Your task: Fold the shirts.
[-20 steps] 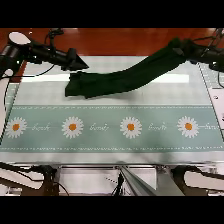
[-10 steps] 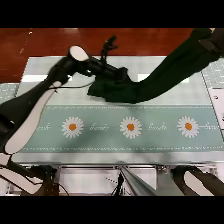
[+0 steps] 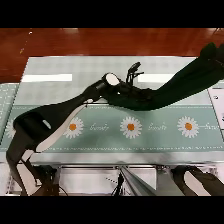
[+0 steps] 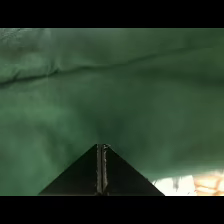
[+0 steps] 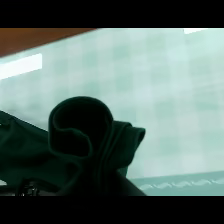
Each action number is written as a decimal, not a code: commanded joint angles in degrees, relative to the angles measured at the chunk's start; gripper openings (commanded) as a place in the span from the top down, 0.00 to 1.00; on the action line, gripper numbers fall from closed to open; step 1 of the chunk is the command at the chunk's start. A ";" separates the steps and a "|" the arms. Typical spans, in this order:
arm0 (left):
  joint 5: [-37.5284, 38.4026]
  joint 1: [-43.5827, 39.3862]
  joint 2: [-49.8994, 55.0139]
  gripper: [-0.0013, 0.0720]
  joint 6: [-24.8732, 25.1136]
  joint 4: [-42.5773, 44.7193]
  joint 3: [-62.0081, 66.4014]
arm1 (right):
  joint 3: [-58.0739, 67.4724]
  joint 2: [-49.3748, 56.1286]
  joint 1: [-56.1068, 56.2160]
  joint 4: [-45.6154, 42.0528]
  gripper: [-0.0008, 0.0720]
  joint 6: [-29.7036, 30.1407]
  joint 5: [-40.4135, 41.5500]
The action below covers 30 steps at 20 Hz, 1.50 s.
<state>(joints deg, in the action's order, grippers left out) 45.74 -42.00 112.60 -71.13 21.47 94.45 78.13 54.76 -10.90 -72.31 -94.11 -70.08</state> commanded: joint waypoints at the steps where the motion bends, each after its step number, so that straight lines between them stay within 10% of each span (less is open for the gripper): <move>1: -3.26 -3.28 4.44 0.95 0.00 -8.68 0.04 | 0.00 -0.17 0.04 -2.84 0.96 -0.42 -3.34; 12: 2.45 10.95 -5.33 0.95 11.56 -13.90 0.04 | 0.00 0.61 0.07 -2.64 0.96 8.92 3.26; 21: 12.70 36.06 -35.78 0.95 0.39 25.66 0.04 | 0.00 15.82 20.74 1.60 0.96 8.70 21.35; 30: 38.47 40.00 -50.88 0.95 -0.55 28.74 0.00 | 0.00 32.89 37.97 8.96 0.96 5.44 35.10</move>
<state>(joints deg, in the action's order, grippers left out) 76.16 -2.00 65.63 -71.22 48.75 94.48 78.11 83.53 22.63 -67.09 -86.85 -40.80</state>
